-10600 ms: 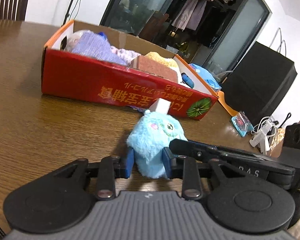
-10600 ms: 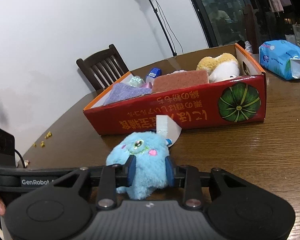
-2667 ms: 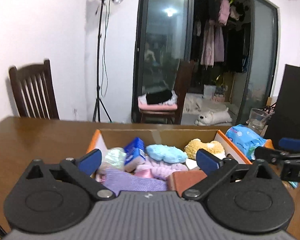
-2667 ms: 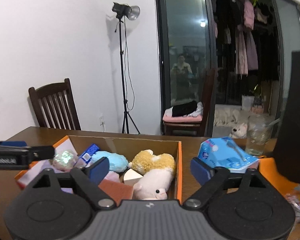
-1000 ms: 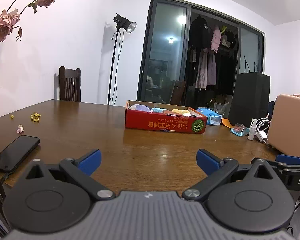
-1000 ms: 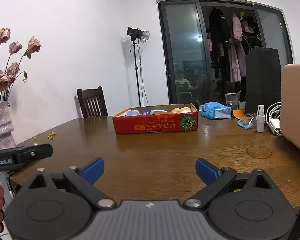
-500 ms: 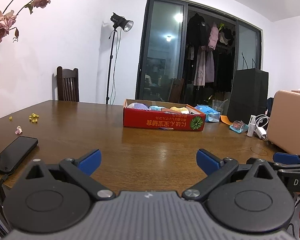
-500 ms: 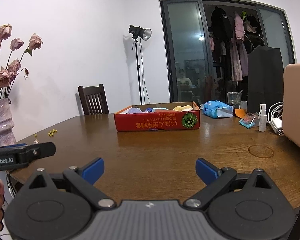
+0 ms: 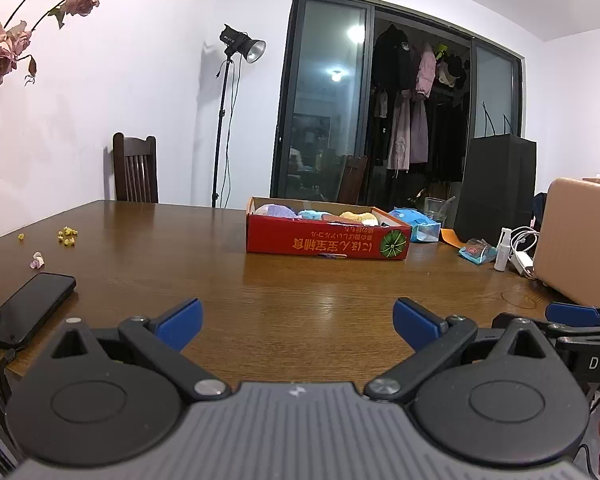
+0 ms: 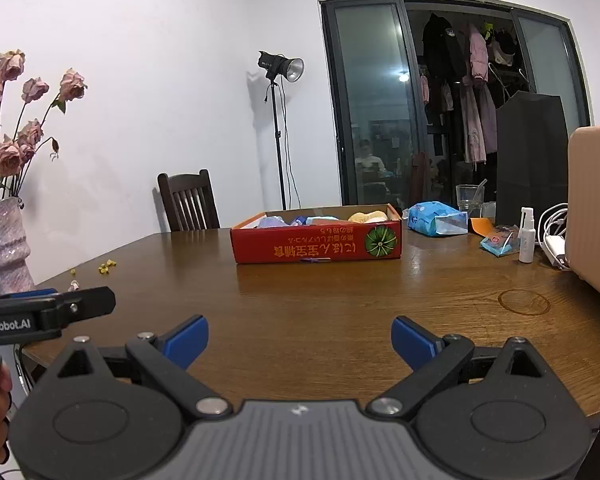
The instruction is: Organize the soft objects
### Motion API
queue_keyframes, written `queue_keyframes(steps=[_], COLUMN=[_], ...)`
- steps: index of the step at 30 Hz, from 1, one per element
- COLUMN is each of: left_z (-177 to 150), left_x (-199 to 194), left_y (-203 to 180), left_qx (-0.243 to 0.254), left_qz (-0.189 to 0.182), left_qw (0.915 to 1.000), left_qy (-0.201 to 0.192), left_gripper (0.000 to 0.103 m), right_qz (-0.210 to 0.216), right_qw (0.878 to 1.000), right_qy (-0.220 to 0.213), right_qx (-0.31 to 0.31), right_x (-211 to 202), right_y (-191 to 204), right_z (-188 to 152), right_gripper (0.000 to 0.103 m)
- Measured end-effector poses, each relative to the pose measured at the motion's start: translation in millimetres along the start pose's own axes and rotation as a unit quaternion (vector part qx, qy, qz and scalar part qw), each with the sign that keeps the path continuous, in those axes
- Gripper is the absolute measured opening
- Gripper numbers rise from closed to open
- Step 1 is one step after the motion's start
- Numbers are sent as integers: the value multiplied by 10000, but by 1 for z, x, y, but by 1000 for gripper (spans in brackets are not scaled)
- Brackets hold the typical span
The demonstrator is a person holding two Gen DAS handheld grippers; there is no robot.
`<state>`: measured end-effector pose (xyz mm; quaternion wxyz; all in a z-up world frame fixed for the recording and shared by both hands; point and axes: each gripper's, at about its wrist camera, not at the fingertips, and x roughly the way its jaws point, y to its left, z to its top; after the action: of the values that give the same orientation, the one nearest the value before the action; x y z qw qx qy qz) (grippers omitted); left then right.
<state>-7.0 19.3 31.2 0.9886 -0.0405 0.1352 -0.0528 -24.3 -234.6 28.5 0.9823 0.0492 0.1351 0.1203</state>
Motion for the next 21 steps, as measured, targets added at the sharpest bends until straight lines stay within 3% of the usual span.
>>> queue_keyframes(steps=[21], left_z=[0], left_x=[0], left_y=[-1], left_qx=[38], left_qz=[-20], left_qw=[10000], left_qy=[14], left_gripper=[103], right_qz=[-6], right_qw=[10000], right_qy=[12], right_qx=[7], right_x=[2], right_y=[2], right_z=[0], right_gripper=[99])
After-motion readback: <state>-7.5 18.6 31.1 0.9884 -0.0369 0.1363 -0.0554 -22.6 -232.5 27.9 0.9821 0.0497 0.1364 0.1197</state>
